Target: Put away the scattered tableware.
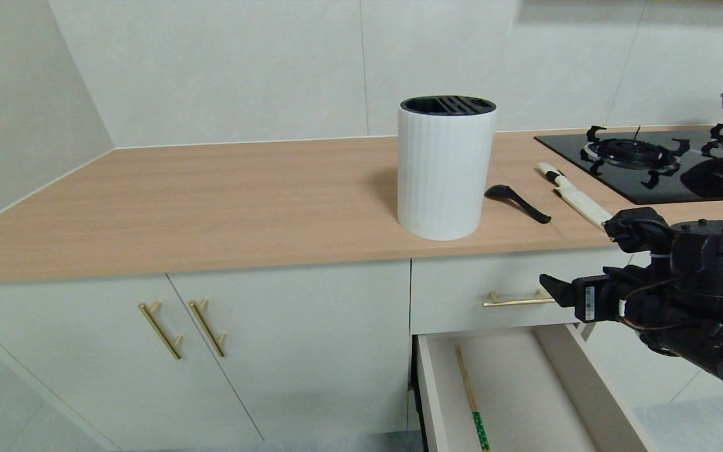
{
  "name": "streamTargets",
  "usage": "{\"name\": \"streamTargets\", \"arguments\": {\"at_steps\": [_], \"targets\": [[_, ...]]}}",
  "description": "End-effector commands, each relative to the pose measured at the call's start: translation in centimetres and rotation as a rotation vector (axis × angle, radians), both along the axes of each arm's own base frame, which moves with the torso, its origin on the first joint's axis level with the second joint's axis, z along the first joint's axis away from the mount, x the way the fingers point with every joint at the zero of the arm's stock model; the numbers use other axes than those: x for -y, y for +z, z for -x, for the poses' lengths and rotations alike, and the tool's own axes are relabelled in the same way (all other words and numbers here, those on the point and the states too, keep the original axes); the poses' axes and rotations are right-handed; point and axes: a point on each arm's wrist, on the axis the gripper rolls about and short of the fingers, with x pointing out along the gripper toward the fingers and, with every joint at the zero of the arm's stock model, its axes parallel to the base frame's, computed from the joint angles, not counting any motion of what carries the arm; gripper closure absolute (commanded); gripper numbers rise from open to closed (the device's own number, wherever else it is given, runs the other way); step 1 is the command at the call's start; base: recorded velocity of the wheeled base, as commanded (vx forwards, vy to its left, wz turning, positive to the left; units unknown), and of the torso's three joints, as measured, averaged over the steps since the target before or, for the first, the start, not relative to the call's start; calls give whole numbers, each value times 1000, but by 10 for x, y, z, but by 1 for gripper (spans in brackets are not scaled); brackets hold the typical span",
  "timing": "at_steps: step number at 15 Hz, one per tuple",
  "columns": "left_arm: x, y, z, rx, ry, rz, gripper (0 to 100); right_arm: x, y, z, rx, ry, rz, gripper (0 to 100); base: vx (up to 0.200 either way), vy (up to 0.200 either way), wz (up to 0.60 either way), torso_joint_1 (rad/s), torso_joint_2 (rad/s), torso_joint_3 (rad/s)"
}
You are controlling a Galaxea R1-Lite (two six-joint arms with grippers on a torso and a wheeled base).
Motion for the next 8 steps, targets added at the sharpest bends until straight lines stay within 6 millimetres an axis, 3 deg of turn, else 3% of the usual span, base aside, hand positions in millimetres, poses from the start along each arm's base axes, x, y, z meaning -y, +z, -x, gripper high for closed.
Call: {"name": "streamTargets", "arguments": {"at_steps": [1,6,8], "targets": [[0,0,0,0,0,2,0,0,0,0,-1,1,1,0,0,0,0,207,-481,-281],[0,0,0,0,0,2,0,0,-2,1,-7,4,2,0,0,0,0,214,-498,-284],[0,0,0,0,0,0,0,0,-2,0,-7,9,-2,0,0,0,0,120,-276,-156]]}}
